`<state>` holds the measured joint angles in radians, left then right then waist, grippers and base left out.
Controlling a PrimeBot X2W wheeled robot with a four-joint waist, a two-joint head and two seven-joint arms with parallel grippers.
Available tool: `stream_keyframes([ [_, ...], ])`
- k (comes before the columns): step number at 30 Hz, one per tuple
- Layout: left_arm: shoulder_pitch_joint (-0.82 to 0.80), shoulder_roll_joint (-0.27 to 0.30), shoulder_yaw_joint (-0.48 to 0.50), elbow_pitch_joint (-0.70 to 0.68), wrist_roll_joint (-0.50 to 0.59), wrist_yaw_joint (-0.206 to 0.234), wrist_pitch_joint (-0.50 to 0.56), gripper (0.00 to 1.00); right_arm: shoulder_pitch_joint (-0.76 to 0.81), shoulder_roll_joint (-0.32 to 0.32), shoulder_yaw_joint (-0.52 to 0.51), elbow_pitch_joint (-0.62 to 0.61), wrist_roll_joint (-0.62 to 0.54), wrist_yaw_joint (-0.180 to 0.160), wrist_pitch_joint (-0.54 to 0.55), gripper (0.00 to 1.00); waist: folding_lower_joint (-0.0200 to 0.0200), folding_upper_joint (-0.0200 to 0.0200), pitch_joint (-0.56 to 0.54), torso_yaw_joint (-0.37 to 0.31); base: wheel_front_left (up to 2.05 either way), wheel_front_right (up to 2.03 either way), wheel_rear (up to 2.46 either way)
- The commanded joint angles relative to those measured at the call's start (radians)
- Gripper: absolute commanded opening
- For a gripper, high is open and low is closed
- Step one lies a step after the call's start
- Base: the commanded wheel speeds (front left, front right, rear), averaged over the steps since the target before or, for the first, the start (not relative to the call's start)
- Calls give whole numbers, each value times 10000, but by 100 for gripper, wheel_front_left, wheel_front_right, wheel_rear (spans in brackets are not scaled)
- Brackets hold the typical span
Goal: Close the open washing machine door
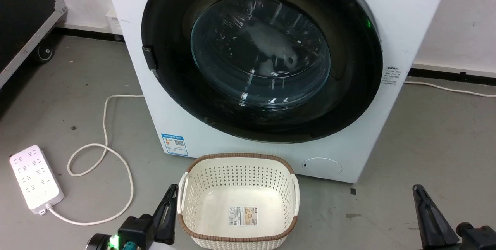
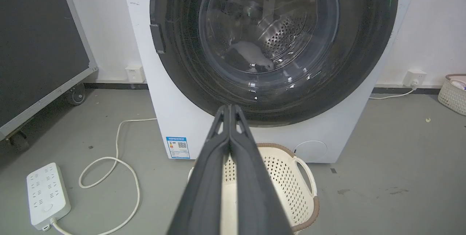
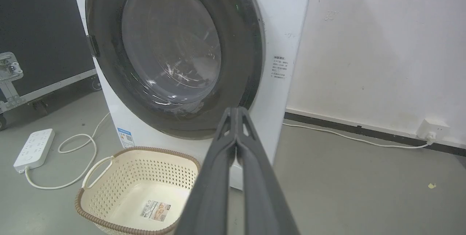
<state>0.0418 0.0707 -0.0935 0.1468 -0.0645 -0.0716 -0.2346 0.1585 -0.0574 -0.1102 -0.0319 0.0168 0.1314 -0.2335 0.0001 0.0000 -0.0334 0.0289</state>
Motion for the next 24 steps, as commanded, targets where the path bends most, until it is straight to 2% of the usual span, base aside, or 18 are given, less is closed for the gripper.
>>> stream_keyframes([
  [1,-41,-18,35,-81,42,60,56,0,-127,7,35,27,-18,-1,40,0,0,0,4,-2,0,0,0],
  [24,-119,-56,219,-365,166,195,526,0,-426,21,254,87,-48,-2,510,0,-1,0,71,-61,0,0,0],
])
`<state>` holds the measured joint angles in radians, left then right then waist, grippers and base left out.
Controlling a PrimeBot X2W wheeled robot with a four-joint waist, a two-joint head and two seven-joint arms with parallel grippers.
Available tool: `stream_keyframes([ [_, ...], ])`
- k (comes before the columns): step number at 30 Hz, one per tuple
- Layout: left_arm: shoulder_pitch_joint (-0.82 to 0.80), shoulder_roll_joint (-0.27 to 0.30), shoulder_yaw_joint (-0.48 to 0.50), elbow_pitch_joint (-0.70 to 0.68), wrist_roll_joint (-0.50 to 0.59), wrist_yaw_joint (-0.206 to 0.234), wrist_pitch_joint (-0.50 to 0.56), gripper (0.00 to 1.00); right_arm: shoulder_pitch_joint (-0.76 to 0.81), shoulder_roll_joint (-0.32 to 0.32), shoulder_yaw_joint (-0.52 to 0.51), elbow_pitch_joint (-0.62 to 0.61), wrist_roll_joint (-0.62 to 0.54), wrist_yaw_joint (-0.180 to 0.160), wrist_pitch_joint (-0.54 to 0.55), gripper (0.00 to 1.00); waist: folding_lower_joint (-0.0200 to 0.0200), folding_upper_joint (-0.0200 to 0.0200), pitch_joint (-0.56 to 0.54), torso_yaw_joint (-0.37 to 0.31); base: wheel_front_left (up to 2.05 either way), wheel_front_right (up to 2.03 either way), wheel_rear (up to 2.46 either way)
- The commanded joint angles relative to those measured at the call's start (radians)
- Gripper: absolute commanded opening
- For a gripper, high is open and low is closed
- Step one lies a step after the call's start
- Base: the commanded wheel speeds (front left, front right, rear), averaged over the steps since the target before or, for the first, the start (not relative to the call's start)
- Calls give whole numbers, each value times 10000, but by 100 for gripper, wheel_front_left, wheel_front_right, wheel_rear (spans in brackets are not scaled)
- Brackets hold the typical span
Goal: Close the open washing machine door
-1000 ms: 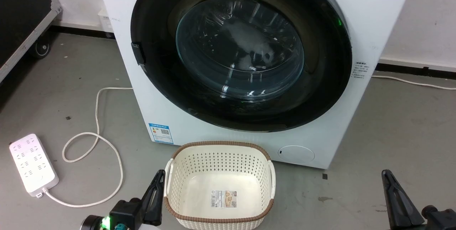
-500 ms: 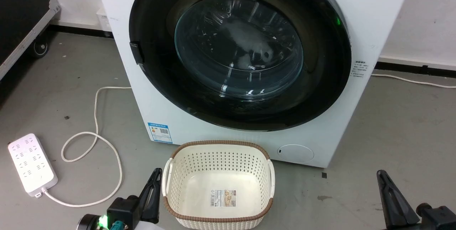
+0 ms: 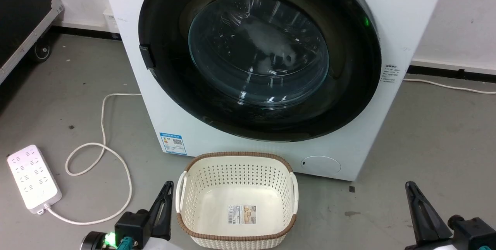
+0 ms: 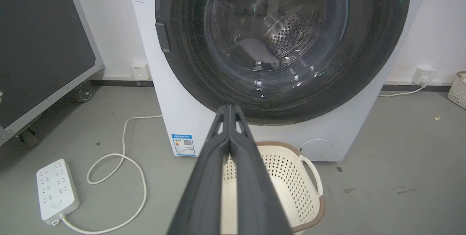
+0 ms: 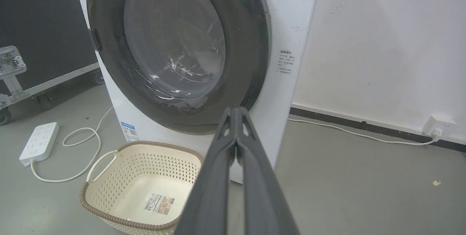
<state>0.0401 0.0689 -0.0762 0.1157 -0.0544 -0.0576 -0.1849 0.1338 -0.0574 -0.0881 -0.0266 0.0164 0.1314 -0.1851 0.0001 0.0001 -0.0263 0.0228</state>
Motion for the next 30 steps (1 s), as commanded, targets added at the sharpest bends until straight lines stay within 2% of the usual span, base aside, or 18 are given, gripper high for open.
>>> stream_keyframes([
  [1,-106,-41,55,-67,70,60,50,0,-192,21,43,36,-46,-2,48,0,-1,-1,4,-3,0,0,0],
  [30,-203,-89,288,-426,226,230,643,0,-570,38,319,111,-85,-4,642,0,-1,-1,89,-77,0,0,0],
])
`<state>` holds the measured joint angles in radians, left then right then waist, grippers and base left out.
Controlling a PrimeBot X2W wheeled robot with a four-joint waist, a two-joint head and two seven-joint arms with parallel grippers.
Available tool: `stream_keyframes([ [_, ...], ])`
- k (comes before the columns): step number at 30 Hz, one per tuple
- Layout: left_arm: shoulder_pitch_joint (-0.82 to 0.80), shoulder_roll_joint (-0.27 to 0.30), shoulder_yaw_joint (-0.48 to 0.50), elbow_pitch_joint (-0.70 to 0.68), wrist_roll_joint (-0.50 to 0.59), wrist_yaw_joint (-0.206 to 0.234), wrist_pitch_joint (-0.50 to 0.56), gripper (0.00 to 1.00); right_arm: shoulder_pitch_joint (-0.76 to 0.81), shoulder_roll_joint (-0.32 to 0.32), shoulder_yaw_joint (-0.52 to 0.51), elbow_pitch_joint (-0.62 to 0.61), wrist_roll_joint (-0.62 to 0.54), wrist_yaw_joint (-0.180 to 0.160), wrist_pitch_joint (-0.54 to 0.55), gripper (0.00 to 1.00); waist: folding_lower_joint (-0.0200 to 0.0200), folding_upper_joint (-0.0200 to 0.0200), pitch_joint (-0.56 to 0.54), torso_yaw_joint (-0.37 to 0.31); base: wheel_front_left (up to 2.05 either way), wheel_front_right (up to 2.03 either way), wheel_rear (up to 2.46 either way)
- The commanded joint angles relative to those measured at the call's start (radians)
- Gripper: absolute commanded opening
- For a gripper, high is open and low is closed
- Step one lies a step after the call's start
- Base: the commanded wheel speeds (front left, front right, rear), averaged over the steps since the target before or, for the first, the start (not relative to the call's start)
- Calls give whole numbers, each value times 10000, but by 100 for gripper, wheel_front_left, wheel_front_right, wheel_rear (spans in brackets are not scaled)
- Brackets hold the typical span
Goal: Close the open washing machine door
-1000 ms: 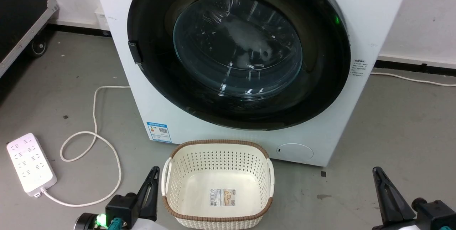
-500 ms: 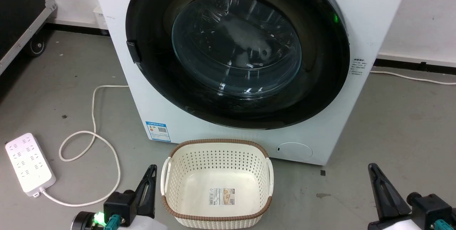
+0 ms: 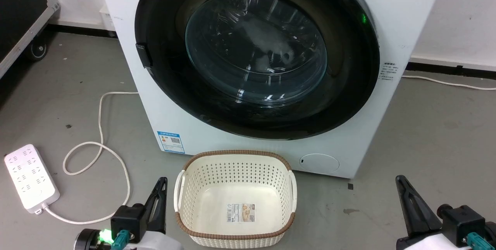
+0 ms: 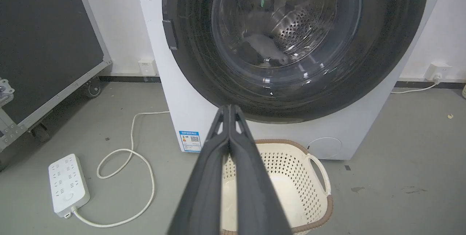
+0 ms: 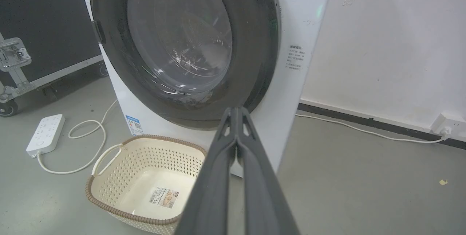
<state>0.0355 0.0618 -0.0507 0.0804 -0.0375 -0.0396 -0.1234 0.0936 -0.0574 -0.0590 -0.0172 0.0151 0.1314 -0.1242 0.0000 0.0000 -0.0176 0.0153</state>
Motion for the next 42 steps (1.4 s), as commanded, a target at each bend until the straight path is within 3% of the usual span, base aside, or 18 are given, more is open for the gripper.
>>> stream_keyframes([
  [1,-160,-20,41,-86,62,56,48,0,-181,39,37,20,-73,-4,53,0,0,0,5,-4,0,0,0],
  [42,-295,-86,362,-581,278,290,865,0,-702,62,418,125,-126,-6,872,0,0,0,123,-107,0,0,0],
])
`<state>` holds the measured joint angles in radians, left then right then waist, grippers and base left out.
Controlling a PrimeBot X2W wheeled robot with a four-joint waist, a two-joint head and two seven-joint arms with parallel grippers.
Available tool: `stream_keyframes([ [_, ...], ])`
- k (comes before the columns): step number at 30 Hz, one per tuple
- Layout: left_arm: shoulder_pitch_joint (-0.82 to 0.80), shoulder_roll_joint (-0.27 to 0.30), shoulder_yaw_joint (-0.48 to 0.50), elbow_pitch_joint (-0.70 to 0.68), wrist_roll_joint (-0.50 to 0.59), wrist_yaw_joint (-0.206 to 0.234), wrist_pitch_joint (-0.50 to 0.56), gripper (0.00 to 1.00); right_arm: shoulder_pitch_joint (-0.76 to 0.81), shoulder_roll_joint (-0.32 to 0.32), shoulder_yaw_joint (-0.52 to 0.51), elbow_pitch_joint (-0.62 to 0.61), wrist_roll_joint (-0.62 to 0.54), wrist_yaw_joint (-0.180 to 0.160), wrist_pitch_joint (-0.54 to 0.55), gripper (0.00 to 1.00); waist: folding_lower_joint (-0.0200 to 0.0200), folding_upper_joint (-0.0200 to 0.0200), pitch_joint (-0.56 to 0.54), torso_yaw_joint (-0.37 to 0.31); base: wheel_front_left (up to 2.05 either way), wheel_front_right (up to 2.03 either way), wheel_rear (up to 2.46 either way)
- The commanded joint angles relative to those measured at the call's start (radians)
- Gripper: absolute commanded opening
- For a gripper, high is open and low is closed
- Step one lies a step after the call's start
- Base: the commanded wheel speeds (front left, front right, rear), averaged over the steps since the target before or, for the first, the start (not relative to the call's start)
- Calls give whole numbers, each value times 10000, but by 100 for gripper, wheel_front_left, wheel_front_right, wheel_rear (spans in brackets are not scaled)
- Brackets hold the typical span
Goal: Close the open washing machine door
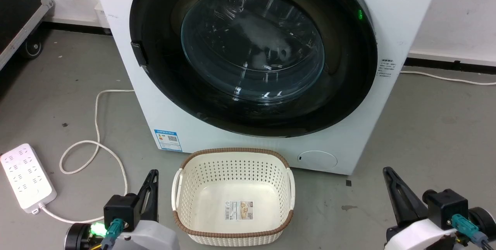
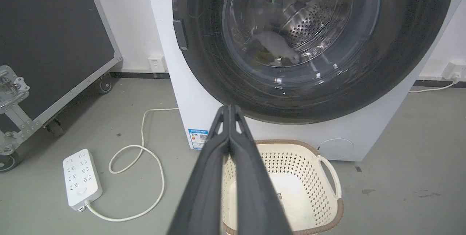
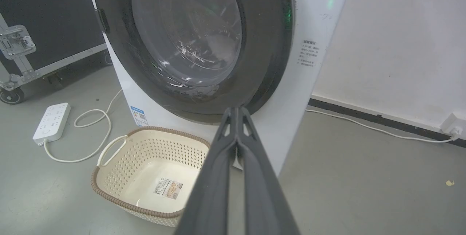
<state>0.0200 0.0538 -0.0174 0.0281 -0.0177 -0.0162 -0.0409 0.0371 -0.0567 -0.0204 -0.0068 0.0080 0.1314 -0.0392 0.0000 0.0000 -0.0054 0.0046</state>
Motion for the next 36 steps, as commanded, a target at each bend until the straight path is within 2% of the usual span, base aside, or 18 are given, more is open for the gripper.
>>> stream_keyframes([
  [1,-143,-7,37,-70,86,62,61,0,-149,55,42,24,-57,-6,43,0,0,0,3,-3,0,0,0],
  [36,-200,-36,174,-281,177,162,409,0,-371,64,204,68,-80,-7,392,0,0,0,54,-46,0,0,0],
])
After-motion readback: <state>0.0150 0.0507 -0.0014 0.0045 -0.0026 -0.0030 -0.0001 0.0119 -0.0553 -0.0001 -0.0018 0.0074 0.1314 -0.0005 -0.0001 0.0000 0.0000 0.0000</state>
